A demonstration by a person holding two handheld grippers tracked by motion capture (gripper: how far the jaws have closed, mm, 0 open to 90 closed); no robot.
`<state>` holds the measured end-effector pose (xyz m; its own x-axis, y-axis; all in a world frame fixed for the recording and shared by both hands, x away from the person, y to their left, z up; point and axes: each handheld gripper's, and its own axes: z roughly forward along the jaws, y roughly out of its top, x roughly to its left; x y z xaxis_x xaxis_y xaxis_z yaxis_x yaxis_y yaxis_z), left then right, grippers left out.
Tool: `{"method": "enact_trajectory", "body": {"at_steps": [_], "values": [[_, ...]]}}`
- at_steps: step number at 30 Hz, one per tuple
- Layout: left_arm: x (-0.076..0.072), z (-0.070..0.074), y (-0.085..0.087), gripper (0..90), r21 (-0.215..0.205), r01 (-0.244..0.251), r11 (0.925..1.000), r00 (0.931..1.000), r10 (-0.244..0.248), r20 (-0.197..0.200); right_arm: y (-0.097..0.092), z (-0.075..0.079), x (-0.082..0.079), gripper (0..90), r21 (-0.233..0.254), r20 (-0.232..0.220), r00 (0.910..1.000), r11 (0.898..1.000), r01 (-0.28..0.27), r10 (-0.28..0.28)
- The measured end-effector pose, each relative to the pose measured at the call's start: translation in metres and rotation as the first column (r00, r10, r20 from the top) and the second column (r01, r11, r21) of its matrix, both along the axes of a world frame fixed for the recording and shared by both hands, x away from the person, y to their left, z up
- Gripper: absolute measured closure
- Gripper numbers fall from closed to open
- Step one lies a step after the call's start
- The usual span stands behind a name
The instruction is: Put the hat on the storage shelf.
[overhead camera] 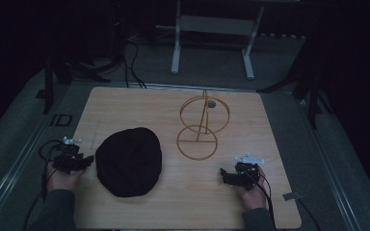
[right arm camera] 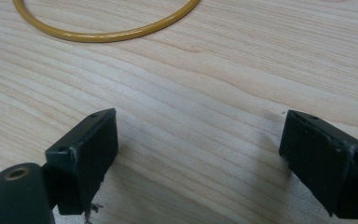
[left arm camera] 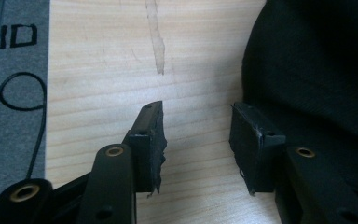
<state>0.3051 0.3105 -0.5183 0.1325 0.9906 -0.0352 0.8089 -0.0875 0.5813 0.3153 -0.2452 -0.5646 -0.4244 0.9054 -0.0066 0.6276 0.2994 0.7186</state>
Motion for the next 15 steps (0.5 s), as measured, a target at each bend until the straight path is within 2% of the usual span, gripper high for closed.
{"method": "enact_trajectory", "body": {"at_steps": [4, 8, 10, 15], "values": [[0.003, 0.009, -0.001, 52.3, -0.005, 0.023, 0.9997, 0.9997, -0.023, -0.003, 0.0, 0.0, 0.0, 11.5, 0.0, 0.001, 1.0, 1.0, 0.001, -0.001], [0.009, 0.015, -0.004, 49.8, 0.009, 0.078, 0.9969, 0.9963, -0.077, -0.036, 0.0, 0.0, 0.0, 11.5, 0.0, 0.0, 1.0, 1.0, 0.001, -0.001], [0.01, 0.018, -0.006, 49.7, 0.02, 0.094, 0.9954, 0.9949, -0.093, -0.038, 0.0, 0.0, 0.0, 11.5, 0.0, 0.0, 1.0, 1.0, 0.002, -0.002], [0.015, 0.028, -0.008, 49.7, 0.014, 0.117, 0.993, 0.9928, -0.117, -0.028, 0.0, 0.0, 0.0, 11.5, -0.001, 0.0, 1.0, 1.0, 0.002, -0.002]]}}
